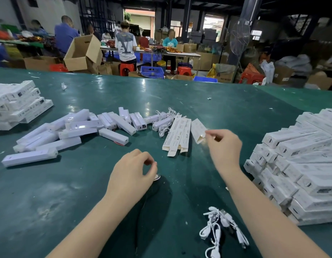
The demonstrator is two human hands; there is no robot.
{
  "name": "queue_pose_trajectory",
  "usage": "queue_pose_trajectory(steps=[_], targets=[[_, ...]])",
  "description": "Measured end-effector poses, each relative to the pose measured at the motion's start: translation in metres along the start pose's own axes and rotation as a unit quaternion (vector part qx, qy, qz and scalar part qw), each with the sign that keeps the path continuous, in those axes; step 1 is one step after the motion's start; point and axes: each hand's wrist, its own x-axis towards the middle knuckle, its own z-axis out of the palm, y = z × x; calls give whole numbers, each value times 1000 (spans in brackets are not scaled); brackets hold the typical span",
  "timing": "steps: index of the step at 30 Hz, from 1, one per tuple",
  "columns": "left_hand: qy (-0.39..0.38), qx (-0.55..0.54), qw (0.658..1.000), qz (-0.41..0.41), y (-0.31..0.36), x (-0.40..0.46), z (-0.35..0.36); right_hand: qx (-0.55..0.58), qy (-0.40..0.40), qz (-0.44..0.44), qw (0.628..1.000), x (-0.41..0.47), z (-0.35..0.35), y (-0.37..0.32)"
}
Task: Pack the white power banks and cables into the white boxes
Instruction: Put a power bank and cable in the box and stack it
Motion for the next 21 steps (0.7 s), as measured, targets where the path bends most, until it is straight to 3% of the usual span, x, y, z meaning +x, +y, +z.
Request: queue_pose_trajectory(steps=[2,4,6,9,11,13,15,17,21], targets=[[-8,-86,996,-25,4,0,-2,85,25,-8,996,-6,-11,-12],[-58,-252,961,-100,11,5,-5,196,-26,30,980,-15,-17,-24],[-109,-440,873,-179,21,10,-8,364,-127,126,914,-29,-20,-35],[-123,-660,699,-244,25,15,-13,513,-288,264,764,-46,-20,-48],[-106,-731,636,-222,24,14,-20,529,-358,303,707,-54,-18,-53],[-62,-765,610,-196,21,14,-26,531,-390,323,679,-61,-15,-57],[-16,-756,624,-197,21,15,-30,522,-407,305,684,-66,-13,-58],[16,-735,642,-219,21,17,-31,477,-409,221,746,-70,-12,-58],[51,-732,634,-244,23,18,-30,369,-367,44,853,-78,-12,-61]])
